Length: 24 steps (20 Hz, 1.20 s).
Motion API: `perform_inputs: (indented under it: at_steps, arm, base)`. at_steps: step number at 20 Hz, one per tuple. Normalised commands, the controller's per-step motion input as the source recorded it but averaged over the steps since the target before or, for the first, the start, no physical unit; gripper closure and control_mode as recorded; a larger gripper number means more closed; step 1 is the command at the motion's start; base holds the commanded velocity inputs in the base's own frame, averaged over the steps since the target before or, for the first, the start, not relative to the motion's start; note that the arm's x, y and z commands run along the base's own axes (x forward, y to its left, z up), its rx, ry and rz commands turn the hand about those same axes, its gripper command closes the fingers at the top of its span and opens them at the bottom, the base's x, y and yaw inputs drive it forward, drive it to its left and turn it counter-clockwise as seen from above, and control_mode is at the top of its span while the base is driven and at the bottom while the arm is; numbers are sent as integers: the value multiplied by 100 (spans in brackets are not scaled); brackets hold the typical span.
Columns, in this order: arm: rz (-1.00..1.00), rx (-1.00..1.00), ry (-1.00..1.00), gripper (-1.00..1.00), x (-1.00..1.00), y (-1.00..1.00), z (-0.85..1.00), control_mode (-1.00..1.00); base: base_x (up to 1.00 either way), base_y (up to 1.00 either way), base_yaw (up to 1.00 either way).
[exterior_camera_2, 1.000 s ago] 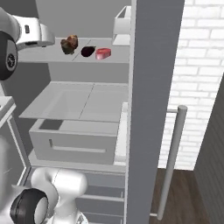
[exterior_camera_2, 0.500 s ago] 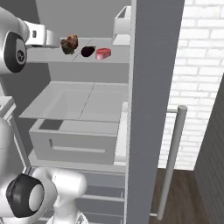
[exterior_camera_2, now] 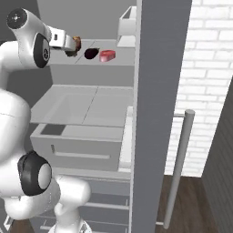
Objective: Place one eggplant and one steak in each tupperware on the nearby counter, to pack two identical lunches.
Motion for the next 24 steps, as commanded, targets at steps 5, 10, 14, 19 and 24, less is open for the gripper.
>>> perform_inputs:
  at_steps: [5, 10, 14, 19, 24]
  arm:
    - [0, 0, 0, -100, 54, 19, -12, -100]
    - [0, 0, 0, -100, 54, 21, -8, -100]
    - [0, 0, 2, -100, 66, 9, -1, -100]
    - [0, 0, 6, -100, 40, 0, -7, -100]
    - [0, 0, 6, -100, 34, 0, -11, -100]
  base:
    - [0, 0, 0]
    - [0, 0, 0]
    - [0, 0, 0]
    - [0, 0, 0]
    - [0, 0, 0]
